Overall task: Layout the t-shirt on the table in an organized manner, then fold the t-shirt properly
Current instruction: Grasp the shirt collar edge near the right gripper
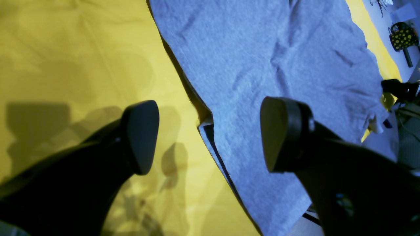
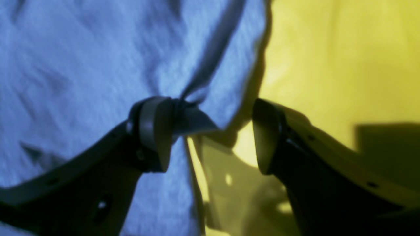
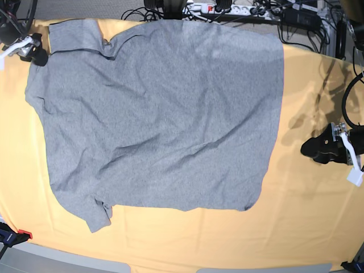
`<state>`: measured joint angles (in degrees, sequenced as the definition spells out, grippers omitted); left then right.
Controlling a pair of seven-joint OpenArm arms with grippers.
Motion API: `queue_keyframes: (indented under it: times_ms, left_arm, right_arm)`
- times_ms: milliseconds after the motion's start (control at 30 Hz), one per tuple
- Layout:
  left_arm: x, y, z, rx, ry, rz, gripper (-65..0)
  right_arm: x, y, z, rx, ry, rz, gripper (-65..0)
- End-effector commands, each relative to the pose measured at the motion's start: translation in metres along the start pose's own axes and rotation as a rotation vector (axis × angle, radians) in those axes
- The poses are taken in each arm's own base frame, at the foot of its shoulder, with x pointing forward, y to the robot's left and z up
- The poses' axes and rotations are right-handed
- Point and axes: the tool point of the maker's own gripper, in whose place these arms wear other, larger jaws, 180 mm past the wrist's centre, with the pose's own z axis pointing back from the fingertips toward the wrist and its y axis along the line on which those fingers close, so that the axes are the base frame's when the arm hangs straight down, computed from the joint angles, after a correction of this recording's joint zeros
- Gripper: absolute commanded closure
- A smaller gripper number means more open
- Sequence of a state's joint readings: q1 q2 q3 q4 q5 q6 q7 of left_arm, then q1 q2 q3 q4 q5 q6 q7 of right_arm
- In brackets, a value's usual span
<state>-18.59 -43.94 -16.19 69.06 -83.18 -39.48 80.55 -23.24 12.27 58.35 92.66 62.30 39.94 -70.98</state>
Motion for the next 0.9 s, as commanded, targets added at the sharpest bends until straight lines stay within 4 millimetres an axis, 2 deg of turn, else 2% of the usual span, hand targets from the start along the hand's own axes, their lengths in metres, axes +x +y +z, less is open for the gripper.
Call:
queue_keyframes:
  times_ms: [0,200,267,367,400,633,700,767,867]
  left_arm:
    - [0.021,-0.002,0.012,0.009,-0.053,-0.034,-49.2]
    - [0.021,-0.001,0.012,0.009,-0.052,-0.034,-49.2]
    - [0.021,-0.002,0.012,0.009,-0.053,-0.034,-49.2]
    - [0.021,-0.002,0.012,0.009,-0.053,-0.034,-49.2]
    - [0.021,-0.002,0.012,0.008,-0.053,-0.034,-49.2]
    - [0.021,-0.002,0.012,0.009,-0.053,-0.033,-49.2]
    - [0.021,-0.002,0.012,0.009,-0.052,-0.033,-49.2]
    - [0.021,-0.002,0.012,0.008,-0.053,-0.033,-49.2]
    - [0.021,-0.002,0.012,0.008,-0.053,-0.033,-49.2]
  right_arm:
    - [0.007,-0.003,0.000,-0.004,-0.008,0.010,-38.9]
    - [0.013,0.022,-0.004,0.140,-0.028,-0.034,-37.3]
    - [0.012,0.024,-0.003,0.152,-0.023,-0.036,-28.8]
    - [0.011,0.024,-0.003,0.152,-0.015,-0.034,-11.4]
    - [0.010,0.023,-0.003,0.151,-0.009,-0.034,-7.9]
    - [0.015,0.019,0.000,0.141,0.000,-0.011,-6.1]
    - [0.019,0.017,0.002,0.134,-0.001,0.002,-5.2]
    - [0.025,0.015,0.006,0.125,-0.003,0.025,-0.6]
    - [0.035,0.017,0.012,0.110,-0.011,0.074,0.0]
